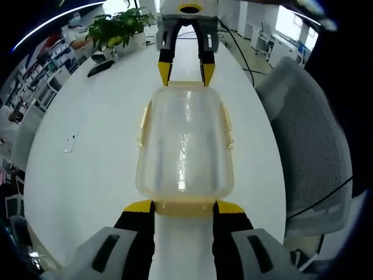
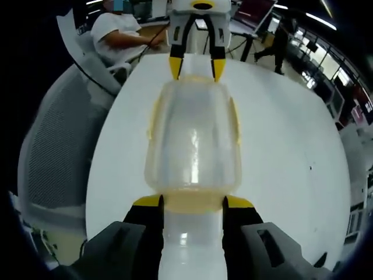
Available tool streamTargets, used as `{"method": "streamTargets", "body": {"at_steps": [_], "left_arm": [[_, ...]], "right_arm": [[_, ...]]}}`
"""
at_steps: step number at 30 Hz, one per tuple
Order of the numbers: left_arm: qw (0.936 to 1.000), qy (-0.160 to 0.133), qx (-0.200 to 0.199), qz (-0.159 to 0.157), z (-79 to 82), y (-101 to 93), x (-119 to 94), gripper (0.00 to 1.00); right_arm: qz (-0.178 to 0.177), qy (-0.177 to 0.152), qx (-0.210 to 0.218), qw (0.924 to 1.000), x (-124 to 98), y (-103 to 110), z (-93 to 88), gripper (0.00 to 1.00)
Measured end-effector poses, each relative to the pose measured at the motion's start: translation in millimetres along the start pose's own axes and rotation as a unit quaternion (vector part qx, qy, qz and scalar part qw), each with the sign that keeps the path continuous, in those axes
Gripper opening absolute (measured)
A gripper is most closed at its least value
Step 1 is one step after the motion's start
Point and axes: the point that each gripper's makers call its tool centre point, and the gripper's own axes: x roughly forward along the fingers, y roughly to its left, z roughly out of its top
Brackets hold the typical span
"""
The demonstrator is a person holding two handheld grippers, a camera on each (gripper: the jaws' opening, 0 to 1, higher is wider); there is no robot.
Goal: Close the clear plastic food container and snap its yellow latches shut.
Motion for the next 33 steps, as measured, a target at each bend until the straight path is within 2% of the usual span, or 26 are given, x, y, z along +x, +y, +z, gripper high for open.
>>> {"method": "streamTargets", "body": {"at_steps": [25,33], "left_arm": [[0.9998,-0.016,0.003,-0.008,52.9,3.3,40,0.32],[0.9998,-0.018,0.006,-0.008,67.9,5.9,49,0.32]], "right_arm": [[0.007,0.044,0.008,0.999,-19,-1,-65.0,0.36],[0.002,0.056,0.009,0.9984,-23,-2,-80.1,0.36]]}}
